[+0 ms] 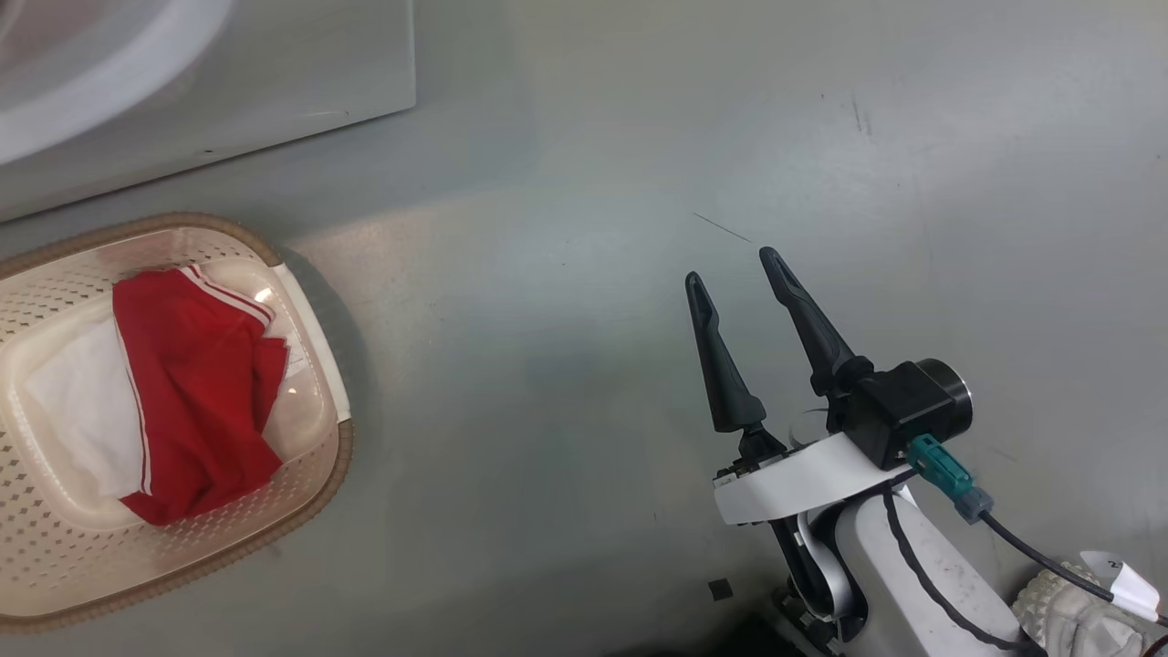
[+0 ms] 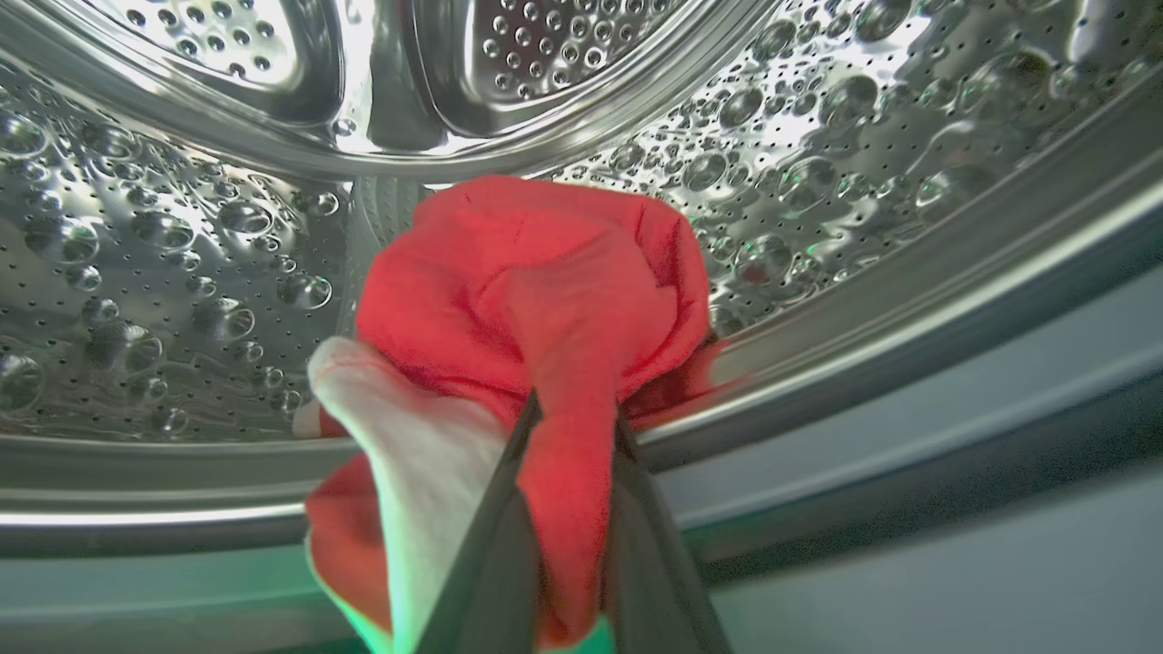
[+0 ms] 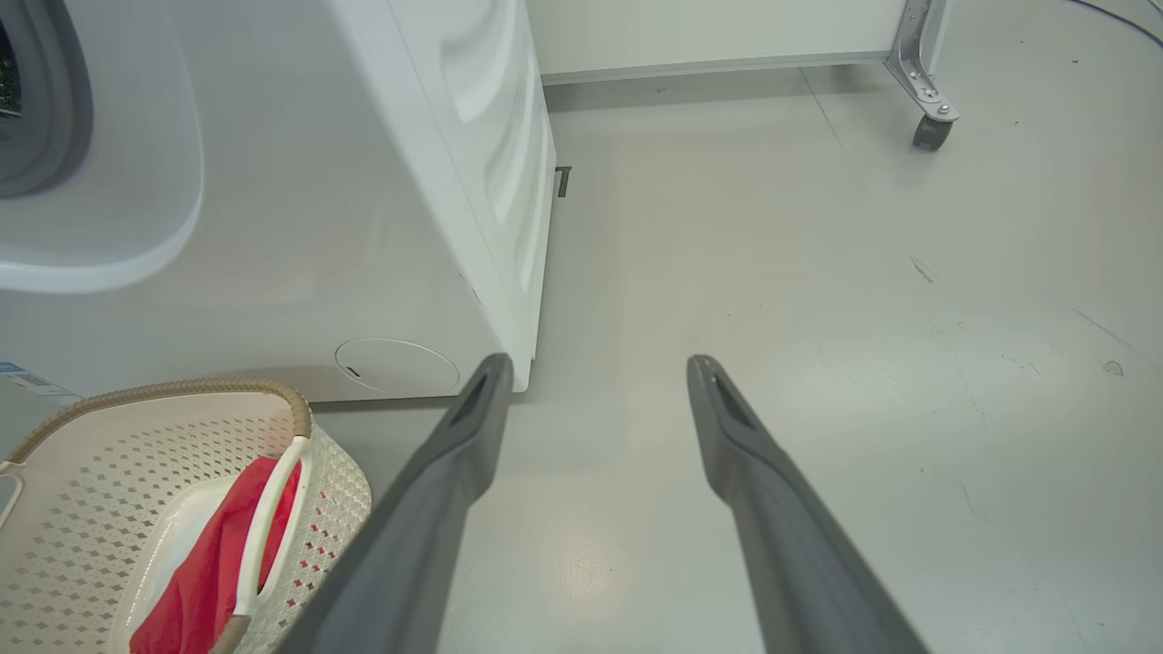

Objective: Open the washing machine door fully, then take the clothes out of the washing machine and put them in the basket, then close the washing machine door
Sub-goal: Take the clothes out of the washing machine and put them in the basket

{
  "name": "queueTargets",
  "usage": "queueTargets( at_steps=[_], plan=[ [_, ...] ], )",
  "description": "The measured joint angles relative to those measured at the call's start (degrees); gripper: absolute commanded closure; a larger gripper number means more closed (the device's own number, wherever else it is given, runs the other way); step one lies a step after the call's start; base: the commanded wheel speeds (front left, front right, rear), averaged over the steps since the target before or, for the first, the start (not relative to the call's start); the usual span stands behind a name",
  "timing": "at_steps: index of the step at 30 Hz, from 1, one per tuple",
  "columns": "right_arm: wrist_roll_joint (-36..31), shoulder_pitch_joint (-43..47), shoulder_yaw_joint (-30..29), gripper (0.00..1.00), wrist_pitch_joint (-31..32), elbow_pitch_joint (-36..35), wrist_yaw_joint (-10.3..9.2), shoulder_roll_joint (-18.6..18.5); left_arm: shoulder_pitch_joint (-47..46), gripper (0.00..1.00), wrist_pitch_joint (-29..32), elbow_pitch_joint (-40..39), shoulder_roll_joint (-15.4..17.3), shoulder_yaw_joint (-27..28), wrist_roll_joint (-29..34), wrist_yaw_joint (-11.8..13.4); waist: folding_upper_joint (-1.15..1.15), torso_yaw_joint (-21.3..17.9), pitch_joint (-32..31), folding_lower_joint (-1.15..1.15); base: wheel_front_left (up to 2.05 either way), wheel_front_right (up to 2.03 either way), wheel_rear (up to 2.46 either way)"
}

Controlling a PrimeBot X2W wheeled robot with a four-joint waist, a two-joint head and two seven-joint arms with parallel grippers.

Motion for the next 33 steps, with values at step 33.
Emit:
queueTargets(
  at_steps=[33],
  plan=[
    [-0.12, -0.49, -4.94, 0.0, 0.0, 6.66, 0.0, -0.03, 10.96, 1.0, -15.35, 3.64, -6.32, -10.76, -3.61, 0.0, 0.0, 7.13, -13.16, 0.0, 0.0, 0.0, 0.0]
  ],
)
